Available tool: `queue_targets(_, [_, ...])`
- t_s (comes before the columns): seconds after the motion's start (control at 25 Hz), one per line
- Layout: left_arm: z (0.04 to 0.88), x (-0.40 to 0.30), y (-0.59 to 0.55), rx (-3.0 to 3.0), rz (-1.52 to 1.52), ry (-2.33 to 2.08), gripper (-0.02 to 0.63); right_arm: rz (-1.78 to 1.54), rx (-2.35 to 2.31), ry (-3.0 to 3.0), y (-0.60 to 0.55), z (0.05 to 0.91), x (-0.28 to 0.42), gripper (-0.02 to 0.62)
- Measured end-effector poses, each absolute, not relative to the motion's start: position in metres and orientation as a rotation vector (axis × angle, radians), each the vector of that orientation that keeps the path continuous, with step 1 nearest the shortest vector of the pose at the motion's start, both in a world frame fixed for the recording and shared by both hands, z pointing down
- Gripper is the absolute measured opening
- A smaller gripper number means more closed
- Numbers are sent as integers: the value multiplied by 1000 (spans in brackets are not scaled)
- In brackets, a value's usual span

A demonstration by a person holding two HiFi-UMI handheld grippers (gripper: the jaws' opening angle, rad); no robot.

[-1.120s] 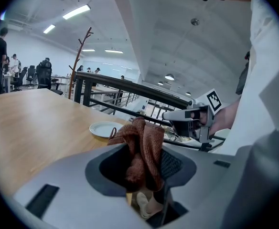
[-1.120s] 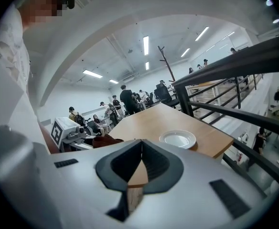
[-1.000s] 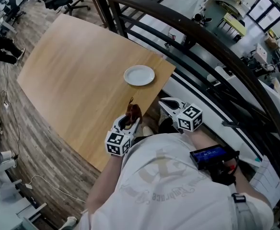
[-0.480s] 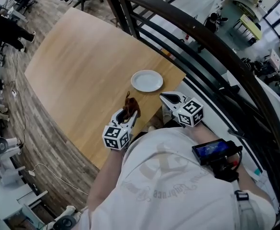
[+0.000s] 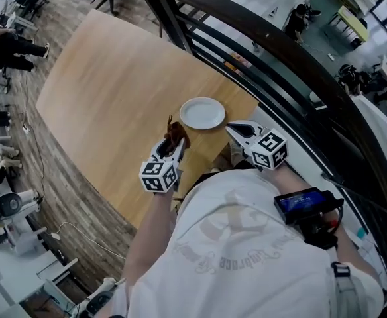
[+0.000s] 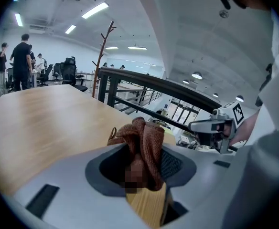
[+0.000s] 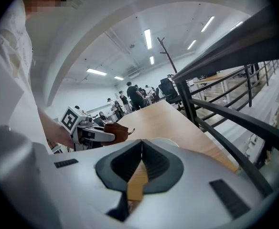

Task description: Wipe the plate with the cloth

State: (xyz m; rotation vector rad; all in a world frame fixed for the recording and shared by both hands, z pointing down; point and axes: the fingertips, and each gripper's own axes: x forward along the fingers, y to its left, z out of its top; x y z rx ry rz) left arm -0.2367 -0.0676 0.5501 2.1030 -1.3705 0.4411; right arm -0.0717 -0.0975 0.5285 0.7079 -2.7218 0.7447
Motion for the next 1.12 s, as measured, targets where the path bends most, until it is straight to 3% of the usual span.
queue_targets(1.12, [614,-231,-190,2030,869,-1338,169,930,673,-2687,-145,567,-26,14])
